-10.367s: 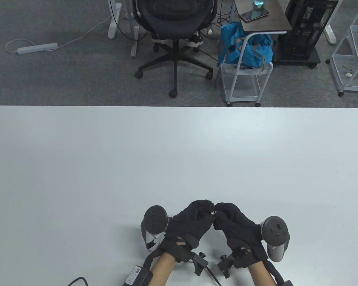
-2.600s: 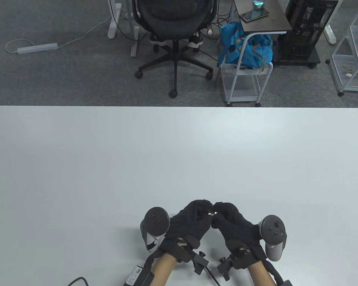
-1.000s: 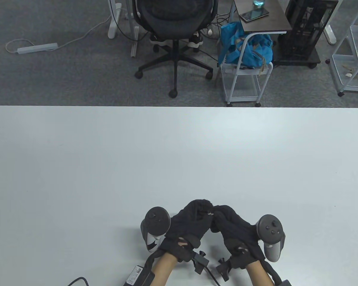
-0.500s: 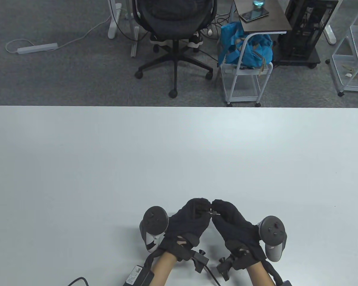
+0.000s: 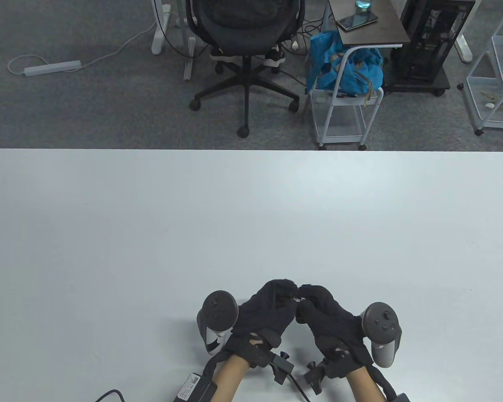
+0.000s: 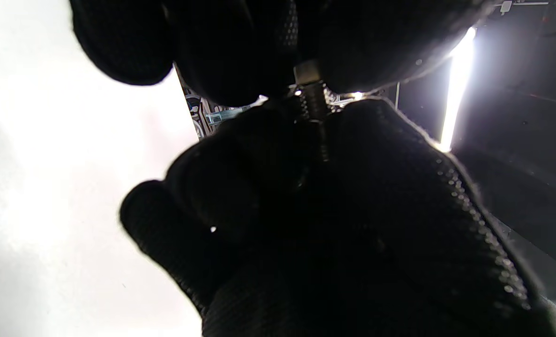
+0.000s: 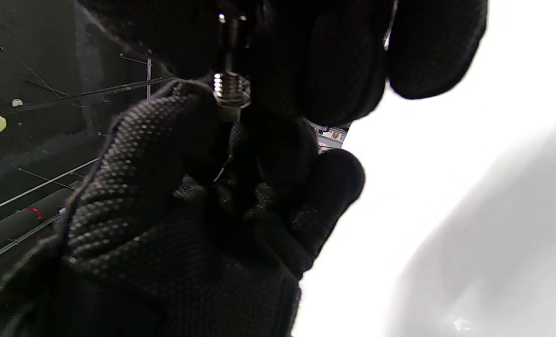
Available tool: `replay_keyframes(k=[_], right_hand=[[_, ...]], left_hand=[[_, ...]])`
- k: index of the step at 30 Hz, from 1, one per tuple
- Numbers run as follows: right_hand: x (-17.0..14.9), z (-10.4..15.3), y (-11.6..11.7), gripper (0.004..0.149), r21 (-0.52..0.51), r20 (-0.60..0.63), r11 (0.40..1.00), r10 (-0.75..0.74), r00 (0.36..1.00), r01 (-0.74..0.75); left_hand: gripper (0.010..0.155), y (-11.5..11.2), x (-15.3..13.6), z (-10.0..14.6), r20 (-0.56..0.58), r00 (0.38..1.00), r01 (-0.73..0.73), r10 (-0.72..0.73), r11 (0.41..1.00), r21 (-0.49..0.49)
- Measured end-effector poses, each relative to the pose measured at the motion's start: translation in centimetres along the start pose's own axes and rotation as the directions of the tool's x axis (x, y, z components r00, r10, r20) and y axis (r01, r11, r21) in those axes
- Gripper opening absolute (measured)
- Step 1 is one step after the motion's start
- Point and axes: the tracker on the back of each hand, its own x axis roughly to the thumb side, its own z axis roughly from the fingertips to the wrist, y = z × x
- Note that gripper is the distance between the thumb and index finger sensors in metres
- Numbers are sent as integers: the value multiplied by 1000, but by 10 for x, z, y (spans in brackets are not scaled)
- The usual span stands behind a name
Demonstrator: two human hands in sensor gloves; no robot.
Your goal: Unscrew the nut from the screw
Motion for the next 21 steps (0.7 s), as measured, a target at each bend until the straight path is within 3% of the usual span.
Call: replay_keyframes(k=[10, 18, 21], right_hand=[[2, 0, -1, 49, -25, 13, 999, 24, 1000, -24], [-4, 2, -1, 68, -31, -69, 999, 11, 998, -13], [-6, 1, -1, 63, -9, -85, 1000, 5, 996, -6]], left_hand=[[47, 0, -1, 0, -10, 1000, -5, 5, 1000, 7], [47, 0, 0, 0, -7, 1000, -8, 8, 1000, 8], [47, 0, 0, 0, -1, 1000, -2, 2, 1000, 4]])
